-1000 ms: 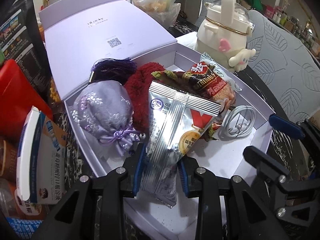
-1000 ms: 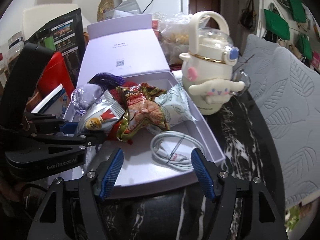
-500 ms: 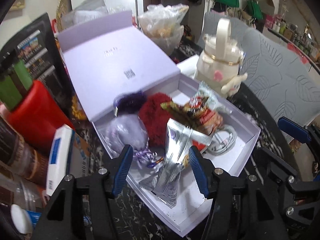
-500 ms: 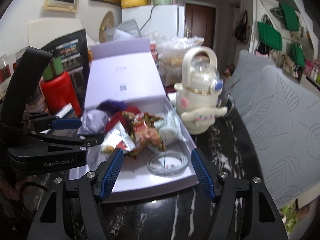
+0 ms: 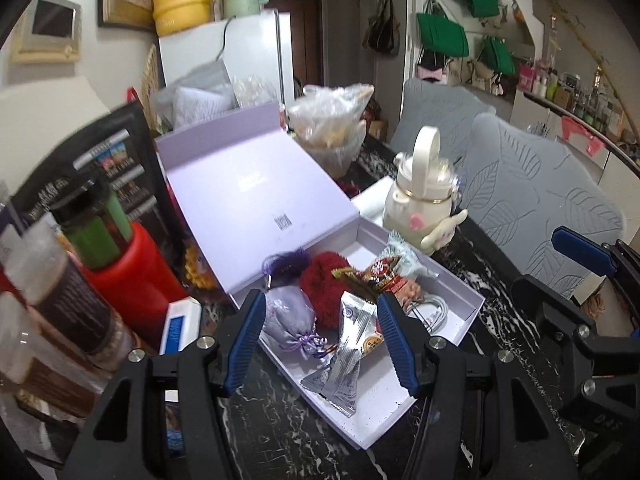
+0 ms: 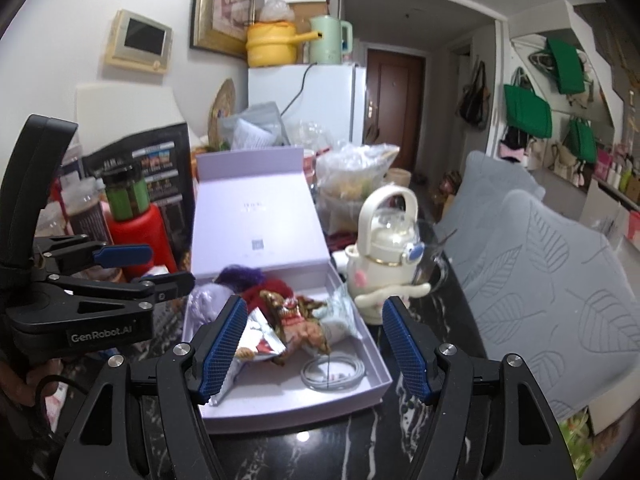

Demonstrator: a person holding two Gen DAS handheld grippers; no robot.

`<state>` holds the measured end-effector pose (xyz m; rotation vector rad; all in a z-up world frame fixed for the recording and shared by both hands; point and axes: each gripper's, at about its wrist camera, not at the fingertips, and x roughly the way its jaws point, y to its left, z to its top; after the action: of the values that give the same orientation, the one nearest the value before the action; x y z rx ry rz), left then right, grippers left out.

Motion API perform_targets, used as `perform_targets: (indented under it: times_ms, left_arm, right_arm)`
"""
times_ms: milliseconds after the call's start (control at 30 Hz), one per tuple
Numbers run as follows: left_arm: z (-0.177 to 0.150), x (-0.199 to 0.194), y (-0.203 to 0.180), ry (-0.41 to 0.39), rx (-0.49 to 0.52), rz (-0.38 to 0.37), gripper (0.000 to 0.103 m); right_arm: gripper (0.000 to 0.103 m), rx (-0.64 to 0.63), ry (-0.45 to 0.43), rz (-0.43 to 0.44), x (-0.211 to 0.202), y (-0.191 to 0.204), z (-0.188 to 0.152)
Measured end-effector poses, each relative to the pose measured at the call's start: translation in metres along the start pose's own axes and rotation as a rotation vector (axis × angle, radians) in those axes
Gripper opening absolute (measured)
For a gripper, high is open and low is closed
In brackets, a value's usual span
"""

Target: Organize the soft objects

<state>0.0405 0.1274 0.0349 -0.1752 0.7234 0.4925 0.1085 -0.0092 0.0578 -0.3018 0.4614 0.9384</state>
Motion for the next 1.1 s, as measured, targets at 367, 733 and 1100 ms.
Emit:
perform_targets:
  times_ms: [367,733,1100]
  left_arm:
    - [-0.011,-0.064,-0.002,-0.108,0.031,-0.006,0.084]
    - [-0.043,-0.103,-0.004,-0.180,0.040,0.006,0.103]
    - [-0.077,-0.110,-0.002,-0.141,0.024,-0.002,0.103]
  right_arm:
    - [0.078,0.000,-0.071,-0.012,-0.053,0.016,-0.003]
    - [0.096,0.043,-0.085,-0.082,-0.091,0.025,-0.026]
    - [0.096,0.091,-0.038,-0.108,-0.103,0.033,-0.055]
